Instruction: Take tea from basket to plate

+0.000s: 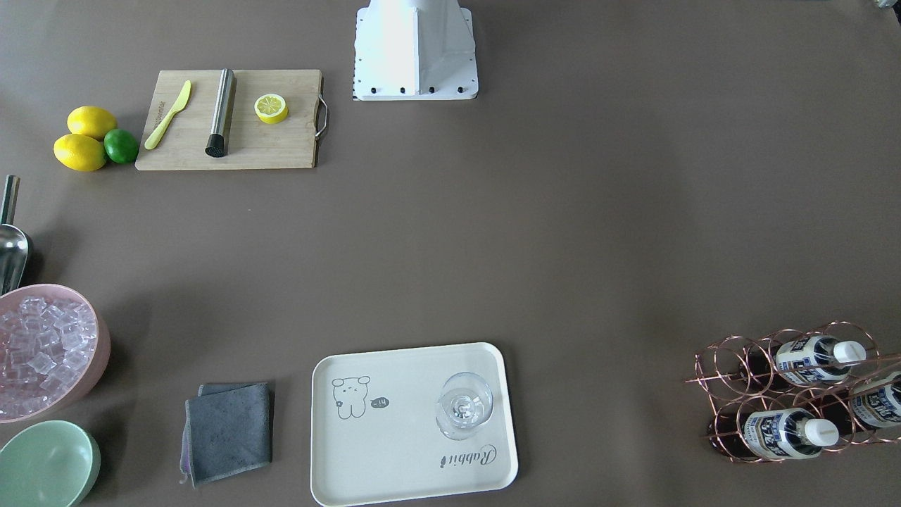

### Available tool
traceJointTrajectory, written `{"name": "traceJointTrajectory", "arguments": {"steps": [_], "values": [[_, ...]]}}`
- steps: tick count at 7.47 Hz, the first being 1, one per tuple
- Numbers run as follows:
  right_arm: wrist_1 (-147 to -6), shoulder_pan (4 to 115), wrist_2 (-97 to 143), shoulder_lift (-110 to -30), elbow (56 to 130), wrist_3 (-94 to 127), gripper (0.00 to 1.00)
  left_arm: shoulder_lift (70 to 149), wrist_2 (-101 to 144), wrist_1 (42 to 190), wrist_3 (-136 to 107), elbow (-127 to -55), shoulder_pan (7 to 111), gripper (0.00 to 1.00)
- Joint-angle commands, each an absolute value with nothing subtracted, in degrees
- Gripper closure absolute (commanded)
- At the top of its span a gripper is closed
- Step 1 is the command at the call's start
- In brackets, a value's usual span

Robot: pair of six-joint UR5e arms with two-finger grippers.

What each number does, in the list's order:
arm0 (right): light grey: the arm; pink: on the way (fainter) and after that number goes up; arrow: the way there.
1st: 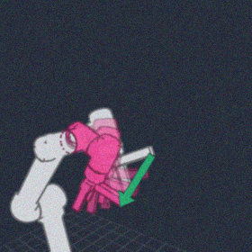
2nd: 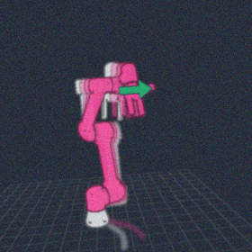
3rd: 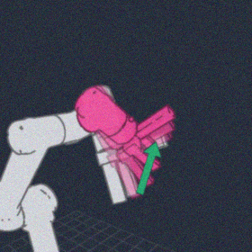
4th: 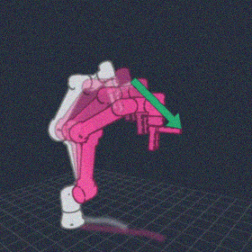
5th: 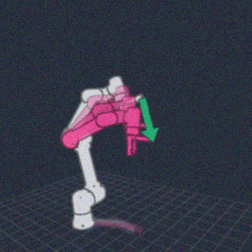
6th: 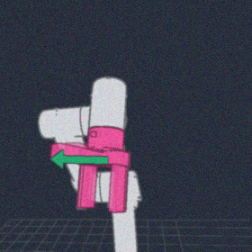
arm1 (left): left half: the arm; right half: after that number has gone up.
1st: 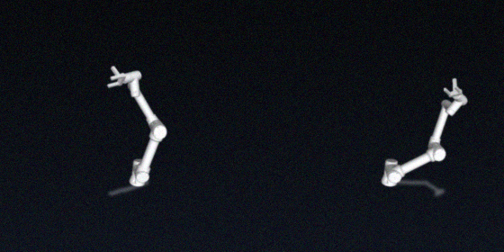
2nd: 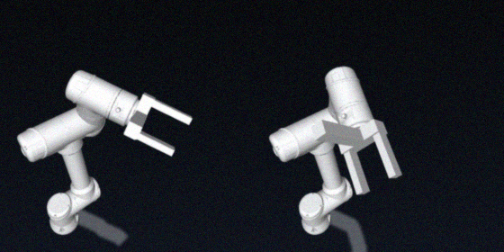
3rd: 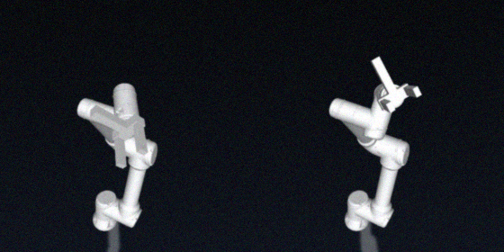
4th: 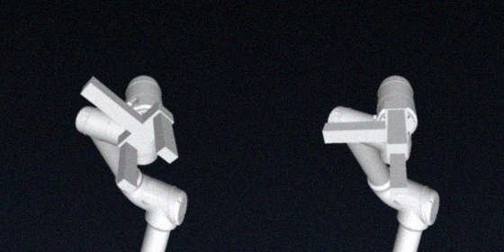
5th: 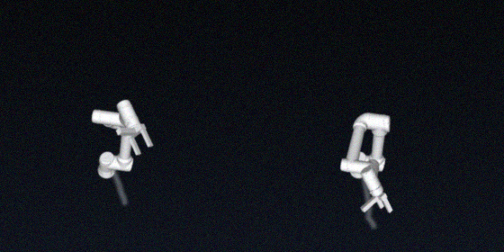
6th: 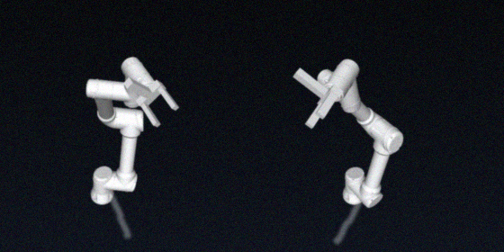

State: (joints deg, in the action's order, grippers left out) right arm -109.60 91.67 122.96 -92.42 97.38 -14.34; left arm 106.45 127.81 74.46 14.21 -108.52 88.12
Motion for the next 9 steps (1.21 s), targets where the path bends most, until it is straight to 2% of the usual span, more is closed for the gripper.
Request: {"name": "traceJointTrajectory", "arguments": {"steps": [1, 3, 6, 9], "values": [[-109.6, 91.67, 123.05, -92.55, 97.29, -14.15, 0.0, 112.06, 127.53, 73.12, 14.23, -110.39, 82.29, 0.01], [-109.6, 91.67, 123.22, -92.64, 97.21, -13.97, 0.0, 117.22, 127.79, 73.56, 26.37, -108.55, 77.98, 0.01], [-109.6, 91.67, 123.48, -92.81, 97.03, -13.89, 0.0, 112.7, 128.32, 85.67, 41.27, -104.95, 78.31, 0.01], [-109.6, 91.67, 123.49, -92.72, 97.03, -13.89, 0.0, 115.29, 128.76, 85.0, 52.63, -95.83, 83.83, 0.01]]}}
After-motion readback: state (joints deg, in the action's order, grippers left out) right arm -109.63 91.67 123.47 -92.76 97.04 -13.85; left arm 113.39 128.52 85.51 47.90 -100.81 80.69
